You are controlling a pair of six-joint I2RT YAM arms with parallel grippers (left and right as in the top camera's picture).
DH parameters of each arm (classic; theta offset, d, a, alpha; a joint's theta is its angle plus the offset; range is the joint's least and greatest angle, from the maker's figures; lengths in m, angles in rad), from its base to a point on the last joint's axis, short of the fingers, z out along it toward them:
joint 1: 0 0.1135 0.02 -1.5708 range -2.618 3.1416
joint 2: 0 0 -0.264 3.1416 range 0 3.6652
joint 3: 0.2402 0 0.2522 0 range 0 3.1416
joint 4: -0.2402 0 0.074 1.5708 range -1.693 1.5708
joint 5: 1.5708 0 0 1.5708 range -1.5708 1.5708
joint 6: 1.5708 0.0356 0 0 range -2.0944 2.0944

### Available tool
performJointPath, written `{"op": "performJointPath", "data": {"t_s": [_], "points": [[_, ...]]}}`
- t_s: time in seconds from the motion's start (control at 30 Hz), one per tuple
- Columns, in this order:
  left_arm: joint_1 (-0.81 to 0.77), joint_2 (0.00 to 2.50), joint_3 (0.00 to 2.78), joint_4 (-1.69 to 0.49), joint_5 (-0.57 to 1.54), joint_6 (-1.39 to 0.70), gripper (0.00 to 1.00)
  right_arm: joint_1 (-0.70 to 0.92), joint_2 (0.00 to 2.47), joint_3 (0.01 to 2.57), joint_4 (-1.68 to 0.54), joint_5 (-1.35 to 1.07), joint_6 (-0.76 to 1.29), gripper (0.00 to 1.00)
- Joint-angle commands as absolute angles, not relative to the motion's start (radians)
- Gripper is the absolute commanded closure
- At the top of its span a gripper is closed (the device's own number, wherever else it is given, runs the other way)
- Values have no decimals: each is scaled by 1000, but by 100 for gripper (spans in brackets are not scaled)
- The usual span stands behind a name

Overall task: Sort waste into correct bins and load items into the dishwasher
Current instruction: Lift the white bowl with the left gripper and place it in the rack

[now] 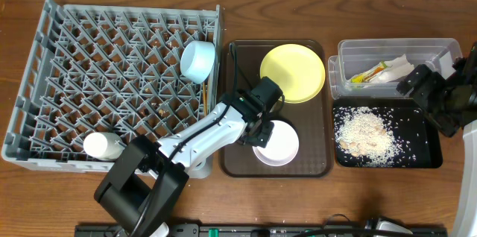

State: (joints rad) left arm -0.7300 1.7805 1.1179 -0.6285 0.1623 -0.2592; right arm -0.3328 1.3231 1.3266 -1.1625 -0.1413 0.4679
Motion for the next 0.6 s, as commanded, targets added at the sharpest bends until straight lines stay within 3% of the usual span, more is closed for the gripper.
{"op": "performJointPath", "data": {"t_s": [0.0,0.37,0.43,0.47,0.57], "points": [[-733,1777,1123,-616,180,-236,90,-337,1322,1327,-1164,-143,474,1],[-753,1837,1123,-603,191,-236,73,-337,1322,1327,-1163,-142,474,1],[-753,1837,1123,-603,191,-236,79,-337,1322,1327,-1164,-142,474,1],[-753,1836,1124,-604,196,-232,91,-337,1322,1327,-1164,-143,474,1],[-752,1825,1145,-628,200,-216,92,-337,1322,1327,-1164,-143,474,1]]}}
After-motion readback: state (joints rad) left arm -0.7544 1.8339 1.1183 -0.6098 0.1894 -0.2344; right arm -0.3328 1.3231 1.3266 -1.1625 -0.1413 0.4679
